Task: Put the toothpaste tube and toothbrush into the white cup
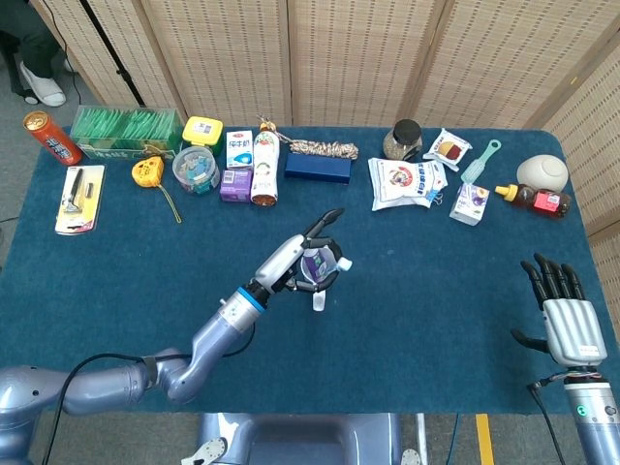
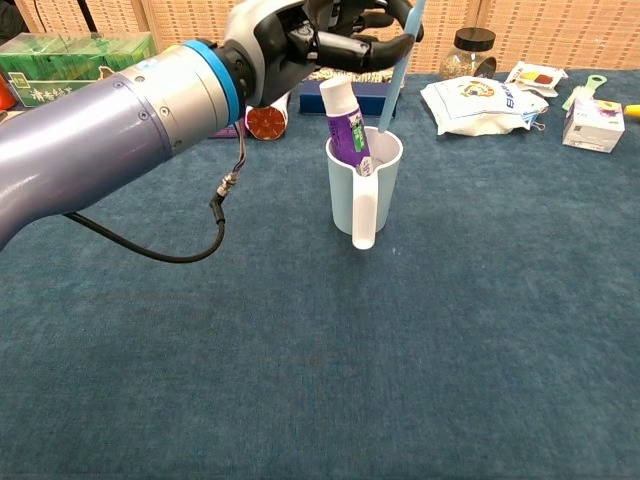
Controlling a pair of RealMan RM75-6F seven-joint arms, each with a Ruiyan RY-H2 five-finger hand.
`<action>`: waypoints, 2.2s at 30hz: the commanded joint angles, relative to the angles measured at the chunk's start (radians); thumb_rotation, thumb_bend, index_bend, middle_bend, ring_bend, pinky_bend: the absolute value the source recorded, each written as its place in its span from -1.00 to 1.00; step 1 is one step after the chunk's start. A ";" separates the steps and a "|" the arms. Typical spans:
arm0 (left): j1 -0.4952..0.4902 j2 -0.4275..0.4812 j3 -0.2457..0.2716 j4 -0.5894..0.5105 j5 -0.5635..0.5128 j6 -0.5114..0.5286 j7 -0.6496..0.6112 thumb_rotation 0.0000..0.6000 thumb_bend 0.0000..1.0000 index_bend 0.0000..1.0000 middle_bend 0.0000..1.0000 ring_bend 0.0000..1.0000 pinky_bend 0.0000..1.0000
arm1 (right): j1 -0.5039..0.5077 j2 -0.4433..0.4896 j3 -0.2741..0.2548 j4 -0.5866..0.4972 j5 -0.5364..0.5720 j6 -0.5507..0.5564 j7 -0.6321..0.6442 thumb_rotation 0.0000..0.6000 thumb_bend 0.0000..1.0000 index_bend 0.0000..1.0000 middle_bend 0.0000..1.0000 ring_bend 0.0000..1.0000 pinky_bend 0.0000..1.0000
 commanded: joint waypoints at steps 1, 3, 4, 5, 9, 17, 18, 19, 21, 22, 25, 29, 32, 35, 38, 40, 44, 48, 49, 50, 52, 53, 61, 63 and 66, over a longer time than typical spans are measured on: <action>-0.010 0.002 -0.008 -0.001 -0.022 -0.017 0.022 1.00 -0.10 0.24 -1.00 -1.00 -1.00 | 0.000 0.000 -0.001 0.000 -0.001 0.000 0.000 1.00 -1.00 -1.00 -1.00 -1.00 -1.00; -0.018 -0.004 -0.012 0.013 -0.043 -0.035 0.035 1.00 -0.10 0.24 -1.00 -1.00 -1.00 | 0.000 0.000 -0.001 0.000 -0.001 0.000 -0.001 1.00 -1.00 -1.00 -1.00 -1.00 -1.00; -0.021 -0.006 -0.013 0.018 -0.050 -0.041 0.041 1.00 -0.10 0.24 -1.00 -1.00 -1.00 | 0.000 0.000 0.000 0.000 0.000 0.001 0.000 1.00 -1.00 -1.00 -1.00 -1.00 -1.00; -0.023 -0.008 -0.013 0.022 -0.056 -0.046 0.046 1.00 -0.10 0.24 -1.00 -1.00 -1.00 | 0.000 0.000 0.000 0.000 0.000 0.001 0.001 1.00 -1.00 -1.00 -1.00 -1.00 -1.00; -0.029 -0.023 -0.010 0.041 -0.070 -0.058 0.057 1.00 -0.10 0.24 -1.00 -1.00 -1.00 | -0.001 0.001 0.002 0.002 0.004 0.001 0.006 1.00 -1.00 -1.00 -1.00 -1.00 -1.00; -0.029 -0.041 -0.004 0.071 -0.079 -0.063 0.064 1.00 -0.10 0.24 -1.00 -1.00 -1.00 | -0.001 0.002 0.002 0.003 0.003 0.001 0.009 1.00 -1.00 -1.00 -1.00 -1.00 -1.00; -0.027 -0.041 -0.005 0.072 -0.082 -0.066 0.057 1.00 -0.10 0.24 -1.00 -1.00 -1.00 | -0.001 0.002 0.002 0.004 0.004 0.001 0.010 1.00 -1.00 -1.00 -1.00 -1.00 -1.00; -0.026 -0.040 -0.005 0.073 -0.081 -0.066 0.056 1.00 -0.10 0.24 -1.00 -1.00 -1.00 | -0.001 0.002 0.002 0.004 0.004 0.001 0.010 1.00 -1.00 -1.00 -1.00 -1.00 -1.00; -0.024 -0.039 -0.002 0.077 -0.077 -0.062 0.063 1.00 -0.10 0.24 -1.00 -1.00 -1.00 | 0.000 0.002 0.002 0.005 0.004 0.001 0.011 1.00 -1.00 -1.00 -1.00 -1.00 -1.00; -0.023 -0.038 0.000 0.078 -0.078 -0.064 0.065 1.00 -0.10 0.23 -1.00 -1.00 -1.00 | 0.000 0.002 0.002 0.005 0.003 0.001 0.011 1.00 -1.00 -1.00 -1.00 -1.00 -1.00; -0.023 -0.037 0.002 0.080 -0.083 -0.075 0.065 1.00 -0.10 0.21 -1.00 -1.00 -1.00 | 0.000 0.002 0.001 0.002 0.001 0.000 0.011 1.00 -1.00 -1.00 -1.00 -1.00 -1.00; -0.024 -0.041 0.003 0.085 -0.086 -0.080 0.069 1.00 -0.10 0.09 -1.00 -1.00 -1.00 | -0.001 0.004 0.001 0.000 0.000 0.004 0.011 1.00 -1.00 -1.00 -1.00 -1.00 -1.00; -0.024 -0.044 0.002 0.087 -0.087 -0.083 0.066 1.00 -0.10 -0.06 -1.00 -1.00 -1.00 | -0.001 0.005 0.002 0.001 0.003 0.003 0.013 1.00 -1.00 -1.00 -1.00 -1.00 -1.00; -0.024 -0.045 0.002 0.089 -0.086 -0.085 0.064 1.00 -0.10 -0.17 -1.00 -1.00 -1.00 | -0.001 0.005 0.002 0.001 0.004 0.002 0.015 1.00 -1.00 -1.00 -1.00 -1.00 -1.00; -0.025 -0.046 0.000 0.089 -0.085 -0.087 0.059 1.00 -0.10 -0.26 -1.00 -1.00 -1.00 | 0.000 0.005 0.003 0.003 0.004 0.001 0.016 1.00 -1.00 -1.00 -1.00 -1.00 -1.00; -0.025 -0.047 0.000 0.090 -0.084 -0.088 0.059 1.00 -0.10 -0.30 -1.00 -1.00 -1.00 | 0.000 0.005 0.003 0.004 0.005 0.001 0.017 1.00 -1.00 -1.00 -1.00 -1.00 -1.00; -0.025 -0.048 -0.003 0.088 -0.086 -0.090 0.058 1.00 -0.10 -0.31 -1.00 -1.00 -1.00 | -0.001 0.005 0.004 0.005 0.005 0.001 0.020 1.00 -1.00 -1.00 -1.00 -1.00 -1.00; -0.022 -0.041 -0.009 0.076 -0.084 -0.085 0.056 1.00 -0.10 -0.31 -1.00 -1.00 -1.00 | -0.001 0.006 0.004 0.005 0.005 0.003 0.022 1.00 -1.00 -1.00 -1.00 -1.00 -1.00; -0.022 -0.039 -0.009 0.072 -0.084 -0.085 0.055 1.00 -0.10 -0.32 -1.00 -1.00 -1.00 | -0.001 0.006 0.004 0.005 0.005 0.003 0.022 1.00 -1.00 -1.00 -1.00 -1.00 -1.00; -0.021 -0.037 -0.010 0.069 -0.083 -0.084 0.055 1.00 -0.10 -0.32 -1.00 -1.00 -1.00 | -0.001 0.006 0.003 0.005 0.004 0.003 0.021 1.00 -1.00 -1.00 -1.00 -1.00 -1.00; -0.018 -0.027 -0.014 0.051 -0.077 -0.075 0.056 1.00 -0.10 -0.32 -1.00 -1.00 -1.00 | -0.001 0.006 0.003 0.004 0.003 0.004 0.022 1.00 -1.00 -1.00 -1.00 -1.00 -1.00; -0.016 -0.024 -0.014 0.045 -0.076 -0.073 0.056 1.00 -0.10 -0.32 -1.00 -1.00 -1.00 | -0.002 0.006 0.003 0.004 0.003 0.004 0.021 1.00 -1.00 -1.00 -1.00 -1.00 -1.00; -0.005 0.010 -0.028 -0.006 -0.072 -0.058 0.051 1.00 -0.10 -0.32 -1.00 -1.00 -1.00 | -0.002 0.007 0.003 0.002 0.003 0.006 0.020 1.00 -1.00 -1.00 -1.00 -1.00 -1.00; -0.002 0.020 -0.031 -0.019 -0.072 -0.055 0.050 1.00 -0.10 -0.32 -1.00 -1.00 -1.00 | -0.002 0.007 0.003 0.002 0.002 0.006 0.020 1.00 -1.00 -1.00 -1.00 -1.00 -1.00; 0.006 0.037 -0.033 -0.040 -0.070 -0.048 0.045 1.00 -0.10 -0.32 -1.00 -1.00 -1.00 | -0.002 0.006 0.003 0.001 0.001 0.007 0.018 1.00 -1.00 -1.00 -1.00 -1.00 -1.00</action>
